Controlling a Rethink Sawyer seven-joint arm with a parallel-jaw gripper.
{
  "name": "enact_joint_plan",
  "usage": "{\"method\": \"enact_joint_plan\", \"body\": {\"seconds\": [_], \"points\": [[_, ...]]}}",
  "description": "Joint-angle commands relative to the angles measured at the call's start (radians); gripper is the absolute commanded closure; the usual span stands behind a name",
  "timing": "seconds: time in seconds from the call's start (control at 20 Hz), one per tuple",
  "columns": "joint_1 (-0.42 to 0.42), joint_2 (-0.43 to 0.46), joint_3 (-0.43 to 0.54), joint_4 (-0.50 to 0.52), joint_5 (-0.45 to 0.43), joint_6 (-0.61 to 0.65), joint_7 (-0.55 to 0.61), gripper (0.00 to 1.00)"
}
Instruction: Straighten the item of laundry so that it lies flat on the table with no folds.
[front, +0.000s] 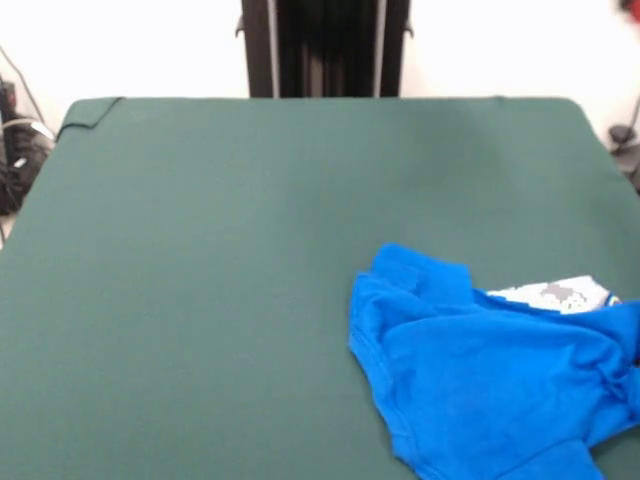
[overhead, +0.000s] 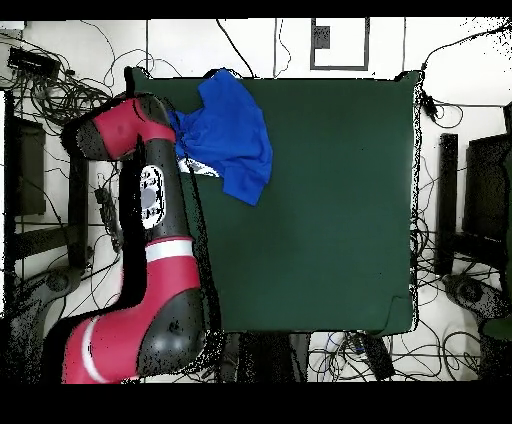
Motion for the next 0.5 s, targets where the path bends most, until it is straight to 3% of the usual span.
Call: {"method": "enact_joint_plan", "body": {"seconds": [0.05, 0.25, 0.35, 0.5], "points": [[0.115, 0.161, -0.174, 0.095, -0.132, 0.221, 0.407, 0.00], [0.048, 0.095, -0.022, 0.182, -0.010, 0.237, 0.250, 0.00], [0.026, 0.072, 0.016, 0.220, 0.013, 0.201, 0.206, 0.00], [0.028, 0.059, -0.002, 0.244, -0.001, 0.126, 0.209, 0.00]]}}
